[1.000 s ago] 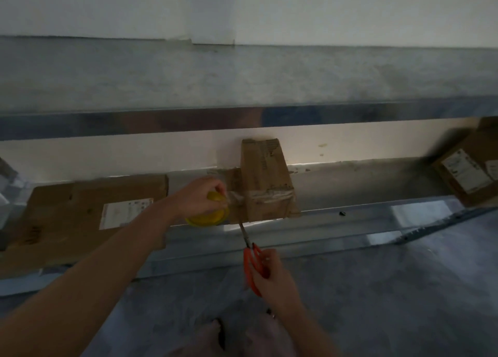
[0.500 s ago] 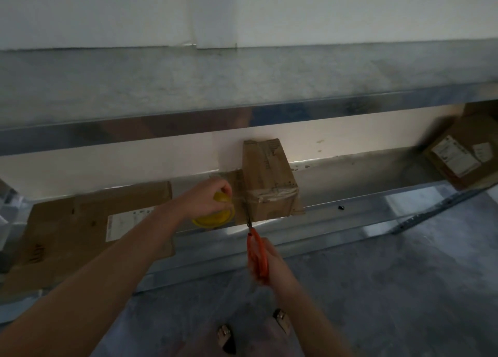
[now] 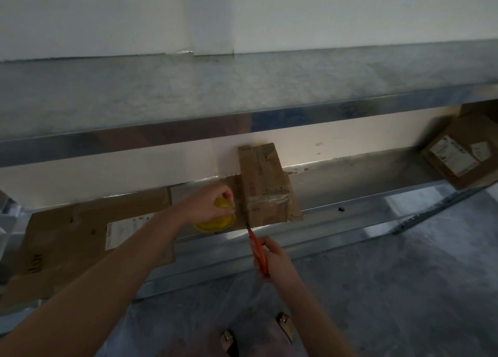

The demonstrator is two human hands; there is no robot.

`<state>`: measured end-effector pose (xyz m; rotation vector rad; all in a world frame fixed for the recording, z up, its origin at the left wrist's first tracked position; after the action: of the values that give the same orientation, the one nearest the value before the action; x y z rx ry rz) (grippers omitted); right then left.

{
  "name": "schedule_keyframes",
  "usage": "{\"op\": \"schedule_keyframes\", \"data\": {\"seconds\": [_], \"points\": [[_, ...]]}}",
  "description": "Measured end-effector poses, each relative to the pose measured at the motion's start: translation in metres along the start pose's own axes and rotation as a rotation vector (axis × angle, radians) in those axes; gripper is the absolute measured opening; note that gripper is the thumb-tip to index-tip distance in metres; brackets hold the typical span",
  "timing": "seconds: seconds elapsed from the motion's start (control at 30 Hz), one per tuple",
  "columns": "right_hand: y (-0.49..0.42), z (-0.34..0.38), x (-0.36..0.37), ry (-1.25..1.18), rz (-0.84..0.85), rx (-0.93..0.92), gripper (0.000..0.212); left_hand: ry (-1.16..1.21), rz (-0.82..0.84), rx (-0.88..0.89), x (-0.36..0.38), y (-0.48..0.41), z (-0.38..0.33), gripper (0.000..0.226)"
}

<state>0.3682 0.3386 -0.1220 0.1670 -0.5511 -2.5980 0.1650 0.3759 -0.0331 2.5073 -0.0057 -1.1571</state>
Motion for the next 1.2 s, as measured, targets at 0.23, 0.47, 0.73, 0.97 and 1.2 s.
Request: {"op": "schedule_keyframes", "data": {"seconds": [0.23, 0.47, 0.73, 0.97, 1.2], "points": [[-0.003, 0.019, -0.026, 0.681, 0.004, -0.089, 0.051, 0.002, -0.024, -0.048, -0.001, -0.006, 0.005, 0.023], [0.04, 0.072, -0.098, 0.895, -0.246, -0.406, 0.04, -0.036, -0.012, -0.065, 0.001, -0.009, 0.008, 0.027], [-0.045, 0.113, -0.181, 1.01, -0.441, -0.459, 0.043, -0.012, -0.06, -0.127, 0.001, -0.011, -0.01, 0.026], [-0.146, 0.065, -0.222, 1.043, -0.314, -0.204, 0.038, 0.121, -0.098, -0.298, 0.012, 0.0, -0.014, 0.022], [-0.179, 0.064, -0.236, 0.941, -0.207, -0.299, 0.021, 0.162, -0.171, -0.429, 0.017, 0.012, -0.01, 0.021]]}}
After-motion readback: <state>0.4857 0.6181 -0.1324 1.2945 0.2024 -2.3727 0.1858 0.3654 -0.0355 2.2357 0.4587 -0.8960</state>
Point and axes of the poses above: each hand's wrist, its own y-axis away from the middle knuckle, its own x-axis out of the palm, z = x × y, the point moved 8 cm from there along -y, towards the middle knuckle, and after that the axes turned 12 degrees about -x, right-handed, at the moved point
